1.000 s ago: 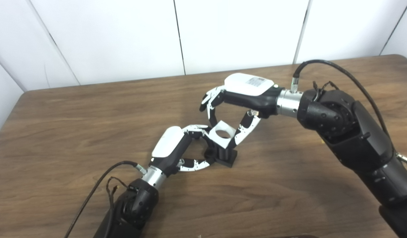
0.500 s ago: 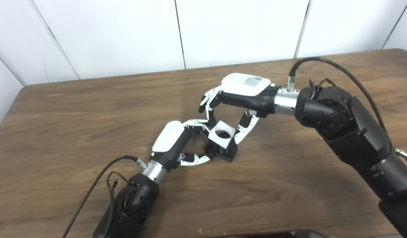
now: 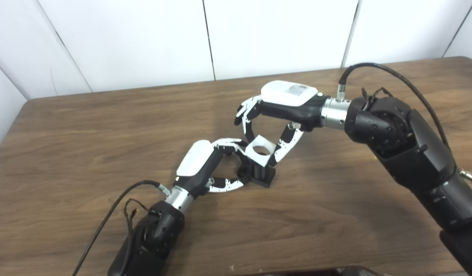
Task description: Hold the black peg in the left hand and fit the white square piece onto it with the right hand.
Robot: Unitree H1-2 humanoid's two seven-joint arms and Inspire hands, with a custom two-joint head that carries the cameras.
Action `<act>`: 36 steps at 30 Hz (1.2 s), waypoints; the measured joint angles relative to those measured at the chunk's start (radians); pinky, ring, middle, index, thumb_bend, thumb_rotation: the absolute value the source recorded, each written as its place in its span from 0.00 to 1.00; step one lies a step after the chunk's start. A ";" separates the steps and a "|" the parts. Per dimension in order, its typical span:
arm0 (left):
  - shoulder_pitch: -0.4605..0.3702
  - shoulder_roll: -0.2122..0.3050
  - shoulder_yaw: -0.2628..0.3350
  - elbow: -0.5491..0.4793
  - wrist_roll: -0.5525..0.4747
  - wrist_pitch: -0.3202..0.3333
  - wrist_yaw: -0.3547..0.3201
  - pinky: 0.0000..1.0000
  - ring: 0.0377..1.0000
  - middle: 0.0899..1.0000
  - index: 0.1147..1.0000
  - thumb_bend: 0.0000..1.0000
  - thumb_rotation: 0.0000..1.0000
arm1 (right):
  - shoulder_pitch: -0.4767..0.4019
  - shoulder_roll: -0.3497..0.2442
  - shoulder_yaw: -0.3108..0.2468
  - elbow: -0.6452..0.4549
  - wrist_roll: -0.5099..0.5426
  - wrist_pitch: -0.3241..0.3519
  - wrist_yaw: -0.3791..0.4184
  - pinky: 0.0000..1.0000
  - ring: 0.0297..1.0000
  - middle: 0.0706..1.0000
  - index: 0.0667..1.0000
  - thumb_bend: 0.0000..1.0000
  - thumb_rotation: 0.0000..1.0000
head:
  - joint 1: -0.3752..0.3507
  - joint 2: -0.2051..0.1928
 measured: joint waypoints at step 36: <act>0.000 -0.003 0.000 -0.003 0.000 0.007 0.001 0.67 0.81 0.77 0.42 0.52 0.07 | 0.027 0.038 0.002 0.066 -0.023 0.003 -0.023 0.82 0.87 0.78 0.44 0.52 0.14 | 0.009 0.008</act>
